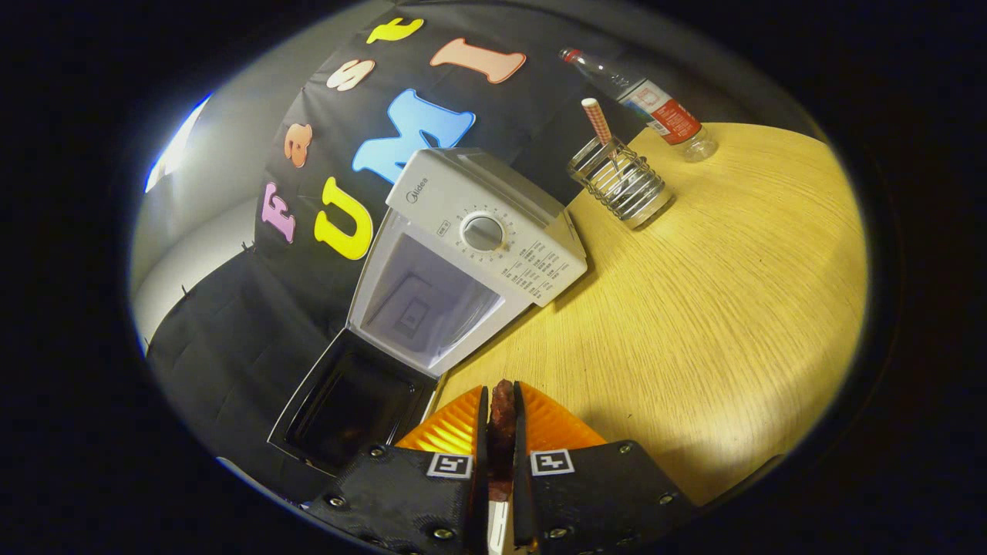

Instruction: Open the microwave, put the food inside, and close the microwave door.

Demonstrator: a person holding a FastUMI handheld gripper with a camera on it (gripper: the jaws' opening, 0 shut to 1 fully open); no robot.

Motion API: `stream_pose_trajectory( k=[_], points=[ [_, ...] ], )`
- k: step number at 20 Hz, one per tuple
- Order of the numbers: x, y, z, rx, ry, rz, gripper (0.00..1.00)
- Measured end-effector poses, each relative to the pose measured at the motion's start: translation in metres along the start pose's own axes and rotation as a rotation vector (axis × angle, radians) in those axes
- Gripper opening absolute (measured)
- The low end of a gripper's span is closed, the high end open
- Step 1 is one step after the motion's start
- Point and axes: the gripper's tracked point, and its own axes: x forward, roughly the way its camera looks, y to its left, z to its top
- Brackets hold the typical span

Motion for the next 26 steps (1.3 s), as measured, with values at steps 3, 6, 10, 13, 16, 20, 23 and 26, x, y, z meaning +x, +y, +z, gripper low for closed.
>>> stream_pose_trajectory(
  k=[3,6,10,13,16,20,23,26],
  points=[
    [-0.010,0.022,0.010,-0.030,-0.037,0.006,0.13],
    [-0.018,0.042,0.023,-0.014,-0.063,0.032,0.13],
    [-0.017,0.049,0.018,0.010,-0.040,0.011,0.13],
    [-0.017,0.061,0.023,0.032,-0.065,0.025,0.13],
    [-0.006,0.085,0.026,0.009,-0.075,0.042,0.13],
    [0.018,0.116,0.027,0.015,-0.091,0.069,0.13],
    [0.048,0.135,0.027,-0.035,-0.120,0.060,0.12],
    [0.079,0.151,0.023,-0.057,-0.147,0.048,0.12]
  ],
)
